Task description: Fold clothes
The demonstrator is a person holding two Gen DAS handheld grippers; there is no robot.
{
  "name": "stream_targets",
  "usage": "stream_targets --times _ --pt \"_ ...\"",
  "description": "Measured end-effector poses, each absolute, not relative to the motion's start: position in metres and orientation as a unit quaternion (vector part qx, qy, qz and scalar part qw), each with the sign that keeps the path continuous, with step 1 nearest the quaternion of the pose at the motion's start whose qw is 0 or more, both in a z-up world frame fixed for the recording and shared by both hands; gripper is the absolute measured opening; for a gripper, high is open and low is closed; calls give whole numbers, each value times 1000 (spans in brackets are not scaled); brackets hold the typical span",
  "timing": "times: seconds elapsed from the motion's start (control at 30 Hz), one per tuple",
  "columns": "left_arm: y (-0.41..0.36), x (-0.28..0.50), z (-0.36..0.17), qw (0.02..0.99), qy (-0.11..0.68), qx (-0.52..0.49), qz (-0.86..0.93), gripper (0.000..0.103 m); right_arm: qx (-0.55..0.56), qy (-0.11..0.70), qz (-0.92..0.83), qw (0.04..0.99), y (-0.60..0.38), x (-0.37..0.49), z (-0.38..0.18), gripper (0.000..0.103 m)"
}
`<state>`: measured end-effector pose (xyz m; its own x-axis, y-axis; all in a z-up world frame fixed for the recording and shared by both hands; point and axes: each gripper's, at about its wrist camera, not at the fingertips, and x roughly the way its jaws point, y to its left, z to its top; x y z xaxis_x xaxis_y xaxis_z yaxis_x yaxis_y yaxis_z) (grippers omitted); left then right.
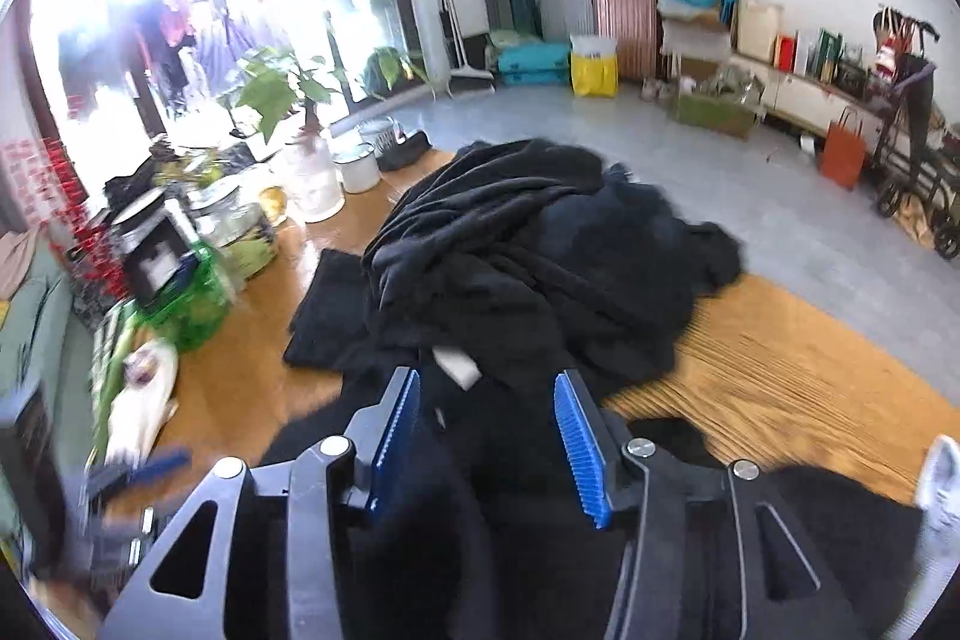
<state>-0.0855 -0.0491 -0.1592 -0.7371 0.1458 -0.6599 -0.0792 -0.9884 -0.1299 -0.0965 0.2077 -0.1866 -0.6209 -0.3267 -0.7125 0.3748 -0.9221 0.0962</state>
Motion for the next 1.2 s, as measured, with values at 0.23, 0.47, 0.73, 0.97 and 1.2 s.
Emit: stream_targets --times 0.23,0.47,0.73,0.97,1.2 --pt "-40 -86 -154 64 -67 -388 917 62 417 55 -901 106 310 19 -204 61" --pt "29 -85 -148 140 -43 -402 904 62 458 153 -870 96 302 87 -261 63" --pt "39 -75 -156 104 7 -413 905 62 495 77 -861 86 313 51 -275 6" --pt "49 -108 -154 79 14 -381 921 62 473 -225 -826 208 385 35 -224 6" --pt "64 -156 -182 0 115 -383 917 62 539 -202 -813 86 427 10 -274 32"
